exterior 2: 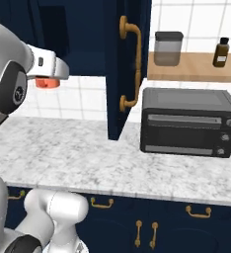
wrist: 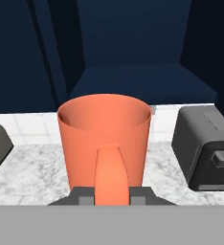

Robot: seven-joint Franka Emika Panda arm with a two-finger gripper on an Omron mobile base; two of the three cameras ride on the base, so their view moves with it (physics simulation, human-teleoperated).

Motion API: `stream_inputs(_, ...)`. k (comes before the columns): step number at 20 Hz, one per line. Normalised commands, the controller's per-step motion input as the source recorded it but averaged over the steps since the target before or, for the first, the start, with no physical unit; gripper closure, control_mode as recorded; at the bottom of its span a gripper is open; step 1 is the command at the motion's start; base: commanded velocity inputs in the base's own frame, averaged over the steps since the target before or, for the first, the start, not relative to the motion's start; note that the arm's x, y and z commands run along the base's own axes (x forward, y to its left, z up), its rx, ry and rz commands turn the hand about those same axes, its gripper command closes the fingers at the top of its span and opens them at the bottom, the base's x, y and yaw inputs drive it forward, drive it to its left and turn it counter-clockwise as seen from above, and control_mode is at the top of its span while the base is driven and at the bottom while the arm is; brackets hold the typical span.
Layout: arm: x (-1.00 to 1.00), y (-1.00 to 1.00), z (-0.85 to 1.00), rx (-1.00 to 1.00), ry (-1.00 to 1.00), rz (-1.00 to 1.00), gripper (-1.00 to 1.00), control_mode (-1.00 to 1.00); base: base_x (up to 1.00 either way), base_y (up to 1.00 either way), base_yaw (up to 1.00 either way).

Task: Gather all objects into one cabinet and sort the glasses and bowls to opposite sides.

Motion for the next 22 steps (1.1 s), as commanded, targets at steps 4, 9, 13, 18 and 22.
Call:
stream_inputs(4,0.00,0.00,0.00,0.00,0.00,0.00,1.00,1.00,-1.00,0.83,0.10)
stream_inputs(9,0.00,0.00,0.00,0.00,0.00,0.00,1.00,1.00,-0.57,0.89,0.59)
stream_inputs(13,0.00,0.00,0.00,0.00,0.00,0.00,1.00,1.00,-0.39,0.94,0.63)
stream_inputs(18,0.00,0.00,0.00,0.00,0.00,0.00,1.00,1.00,-0.49,0.97,0.58)
stream_inputs(22,0.00,0.00,0.00,0.00,0.00,0.00,1.00,1.00,-0.44,1.00,0.52)
